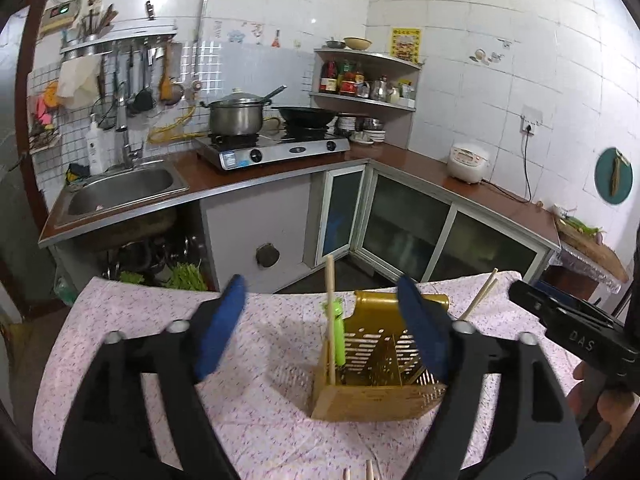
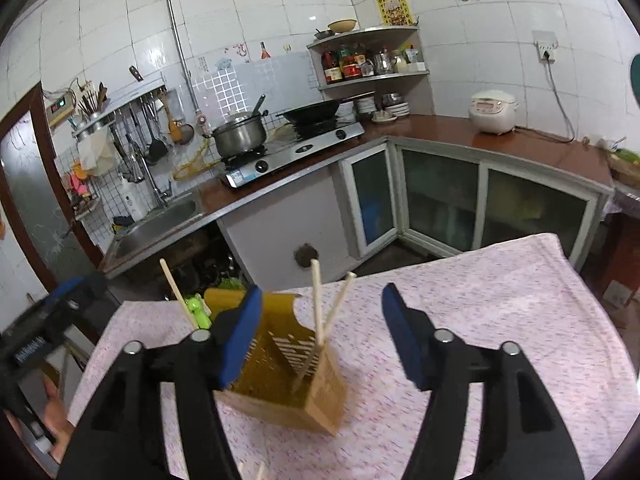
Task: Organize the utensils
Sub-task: 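Grasp a chopstick with the left tool while the right tool grasps the light-blue spoon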
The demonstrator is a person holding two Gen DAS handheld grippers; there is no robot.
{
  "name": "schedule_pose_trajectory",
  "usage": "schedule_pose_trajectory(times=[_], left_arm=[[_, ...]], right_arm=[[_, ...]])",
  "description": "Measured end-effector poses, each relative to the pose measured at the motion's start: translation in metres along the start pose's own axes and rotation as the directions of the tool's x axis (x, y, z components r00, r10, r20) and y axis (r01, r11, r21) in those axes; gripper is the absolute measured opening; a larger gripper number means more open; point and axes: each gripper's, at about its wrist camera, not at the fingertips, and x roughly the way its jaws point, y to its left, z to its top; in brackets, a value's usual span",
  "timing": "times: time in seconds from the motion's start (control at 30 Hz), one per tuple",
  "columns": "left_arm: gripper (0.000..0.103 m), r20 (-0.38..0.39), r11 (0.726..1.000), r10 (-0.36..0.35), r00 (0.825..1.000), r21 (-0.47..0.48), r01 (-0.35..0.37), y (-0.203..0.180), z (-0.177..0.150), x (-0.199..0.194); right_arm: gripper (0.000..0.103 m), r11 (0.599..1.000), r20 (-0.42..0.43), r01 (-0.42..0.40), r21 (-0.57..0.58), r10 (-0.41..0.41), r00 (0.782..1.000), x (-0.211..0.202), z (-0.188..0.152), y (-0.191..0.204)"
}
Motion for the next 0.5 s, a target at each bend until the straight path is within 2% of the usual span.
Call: schedule_pose_trajectory(times=[0.07,0.13,0.3,0.43,0.5], left_arm=[[0.098,-0.019,1.000,0.006,1.000,-0.006,-0.006,0.008,-0.003,-0.012],[0.098,-0.038,1.000,-0.005,0.999,-0.008,0.005,0.016,-0.010,-0.023],[0.098,-0.160,0.999,0.040,0.986,0.007,-0.039,0.036,-0.049,-0.034],[0.098,-0.268,0.997,0.077,0.960,0.010,-0.077,0.047,-0.092,-0.031],[0.098,-0.338,0.997,0.071,0.939,0.007,-0.073,0.051,-0.116,-0.025]], right_arm=[[0.071,0.999,-0.014,0.035,-0.023,-0.035,0.999,-0.010,-0.004,-0.002],[0.078,0.996,-0.040,0.074,-0.049,-0.076,0.996,-0.019,-0.013,-0.004],[0.078,0.987,-0.197,0.136,-0.087,-0.151,0.969,-0.022,-0.052,-0.010],[0.078,0.983,-0.306,0.139,-0.119,-0.169,0.937,-0.014,-0.094,-0.010],[0.078,0.981,-0.359,0.135,-0.141,-0.178,0.916,-0.006,-0.117,-0.006]])
